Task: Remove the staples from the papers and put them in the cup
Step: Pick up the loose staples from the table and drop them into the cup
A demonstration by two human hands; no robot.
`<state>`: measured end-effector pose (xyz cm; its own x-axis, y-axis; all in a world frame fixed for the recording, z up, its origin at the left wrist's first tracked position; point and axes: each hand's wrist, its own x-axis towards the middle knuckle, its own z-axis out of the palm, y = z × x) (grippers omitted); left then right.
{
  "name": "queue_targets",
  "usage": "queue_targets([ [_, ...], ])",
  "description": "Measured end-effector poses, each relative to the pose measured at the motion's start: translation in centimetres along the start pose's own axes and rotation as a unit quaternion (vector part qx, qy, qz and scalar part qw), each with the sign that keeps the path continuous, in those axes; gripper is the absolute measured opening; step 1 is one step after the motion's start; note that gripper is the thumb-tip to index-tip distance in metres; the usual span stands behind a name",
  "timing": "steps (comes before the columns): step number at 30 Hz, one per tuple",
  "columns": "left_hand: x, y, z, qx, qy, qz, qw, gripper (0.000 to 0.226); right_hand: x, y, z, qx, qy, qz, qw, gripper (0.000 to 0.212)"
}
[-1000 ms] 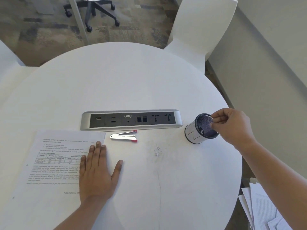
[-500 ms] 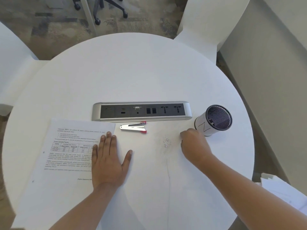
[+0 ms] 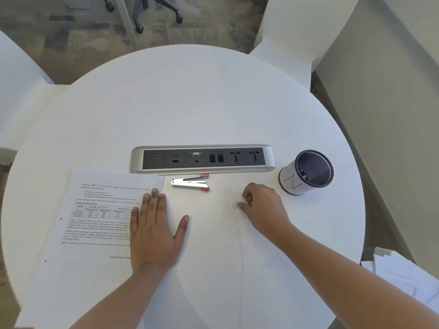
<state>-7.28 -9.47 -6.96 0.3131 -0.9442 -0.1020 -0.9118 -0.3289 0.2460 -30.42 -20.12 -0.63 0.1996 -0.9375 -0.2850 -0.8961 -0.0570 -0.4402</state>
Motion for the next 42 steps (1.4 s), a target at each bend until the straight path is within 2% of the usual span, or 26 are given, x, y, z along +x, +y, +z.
queue_targets([
  [2,0.0,-0.1,0.0,-0.003,0.002,-0.001,1.0,0.083,0.9,-0.3,-0.3,0.017,0.039,-0.005,0.999,0.005],
  [5,0.1,0.0,0.0,-0.005,0.003,-0.002,1.0,0.084,2.2,0.3,-1.2,-0.009,0.097,0.003,0.995,0.025],
  [9,0.0,0.0,0.0,-0.004,-0.001,0.0,1.0,0.084,2.6,0.9,-1.4,-0.11,0.059,0.019,0.992,0.025],
  [14,0.1,0.0,0.0,-0.008,-0.003,-0.002,1.0,0.084,0.0,-0.9,0.5,-0.167,-0.005,-0.125,0.978,0.034],
  [16,0.2,-0.1,0.0,-0.01,-0.003,-0.002,1.0,0.084,0.0,-1.1,0.7,-0.148,-0.014,-0.128,0.981,0.042],
  [19,0.1,-0.1,0.0,-0.011,-0.003,-0.002,1.0,0.084,0.5,-0.9,1.0,-0.11,0.013,-0.125,0.986,0.029],
  [21,0.1,-0.1,0.0,-0.01,-0.003,-0.002,1.0,0.084,0.7,-0.5,1.5,-0.097,0.017,-0.179,0.979,0.017],
  [25,0.1,0.0,-0.1,-0.013,-0.002,-0.001,1.0,0.083,0.6,1.0,1.5,-0.118,-0.002,-0.266,0.957,0.007],
  [28,0.1,-0.1,-0.1,-0.007,0.0,-0.002,1.0,0.083,0.7,1.9,0.2,-0.109,0.009,-0.232,0.967,0.011],
  [31,0.1,-0.1,0.0,-0.007,0.002,-0.002,1.0,0.083,1.0,2.2,-1.0,-0.054,0.055,-0.125,0.989,0.022],
  [33,0.0,0.0,0.0,-0.009,0.004,-0.001,1.0,0.083,1.2,2.1,-1.4,-0.063,0.034,-0.078,0.994,0.021],
  [37,0.0,0.0,-0.1,-0.004,0.006,-0.002,1.0,0.082,0.4,0.9,-0.8,-0.074,-0.026,-0.072,0.994,0.023],
  [42,0.0,0.1,-0.1,-0.006,0.003,-0.003,1.0,0.083,-0.4,-0.6,0.9,-0.102,-0.028,-0.092,0.99,0.016],
])
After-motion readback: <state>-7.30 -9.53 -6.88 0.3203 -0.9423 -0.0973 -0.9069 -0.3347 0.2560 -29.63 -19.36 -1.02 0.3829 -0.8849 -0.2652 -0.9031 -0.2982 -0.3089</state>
